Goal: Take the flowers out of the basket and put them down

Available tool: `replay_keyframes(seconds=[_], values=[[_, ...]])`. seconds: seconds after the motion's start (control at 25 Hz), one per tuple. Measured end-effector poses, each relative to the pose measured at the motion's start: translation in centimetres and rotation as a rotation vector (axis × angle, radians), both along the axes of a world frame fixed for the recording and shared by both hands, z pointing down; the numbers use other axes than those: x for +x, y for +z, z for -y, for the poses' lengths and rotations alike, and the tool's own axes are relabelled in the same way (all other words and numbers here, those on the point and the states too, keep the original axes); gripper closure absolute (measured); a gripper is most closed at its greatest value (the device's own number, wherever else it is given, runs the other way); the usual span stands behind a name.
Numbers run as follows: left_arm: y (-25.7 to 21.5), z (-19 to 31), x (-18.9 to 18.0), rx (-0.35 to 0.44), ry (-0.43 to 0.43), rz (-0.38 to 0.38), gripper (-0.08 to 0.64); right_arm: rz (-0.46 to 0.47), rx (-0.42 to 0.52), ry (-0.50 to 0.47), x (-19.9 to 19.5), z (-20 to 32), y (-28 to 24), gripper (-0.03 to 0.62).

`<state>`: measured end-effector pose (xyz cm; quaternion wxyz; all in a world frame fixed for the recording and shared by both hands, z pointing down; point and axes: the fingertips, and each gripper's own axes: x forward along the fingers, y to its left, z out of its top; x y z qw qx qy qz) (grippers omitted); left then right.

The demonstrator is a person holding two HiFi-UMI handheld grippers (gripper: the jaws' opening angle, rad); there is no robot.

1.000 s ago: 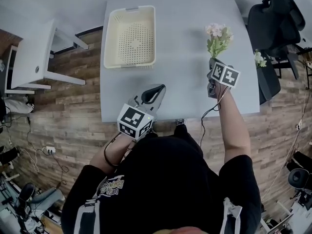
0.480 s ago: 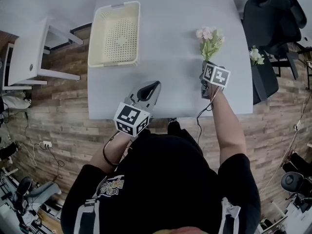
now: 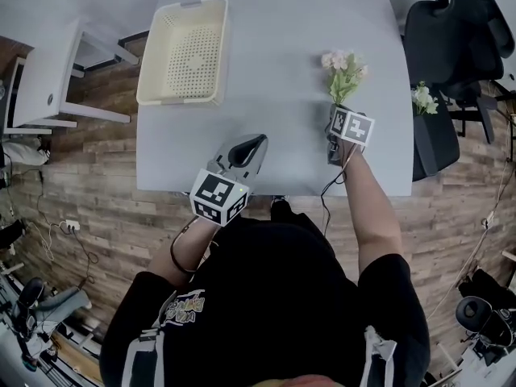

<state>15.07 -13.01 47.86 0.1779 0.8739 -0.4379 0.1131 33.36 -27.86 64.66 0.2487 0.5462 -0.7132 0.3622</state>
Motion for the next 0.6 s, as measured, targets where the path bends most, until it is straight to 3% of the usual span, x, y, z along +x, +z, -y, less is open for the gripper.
replay_keyframes(seconds=[0.6], values=[[0.7,0.2,-0.4,-0.013,-0.038,0.01,0.554,0.003,-0.038,-0.009,-0.3,0.1,2.5,0.546]])
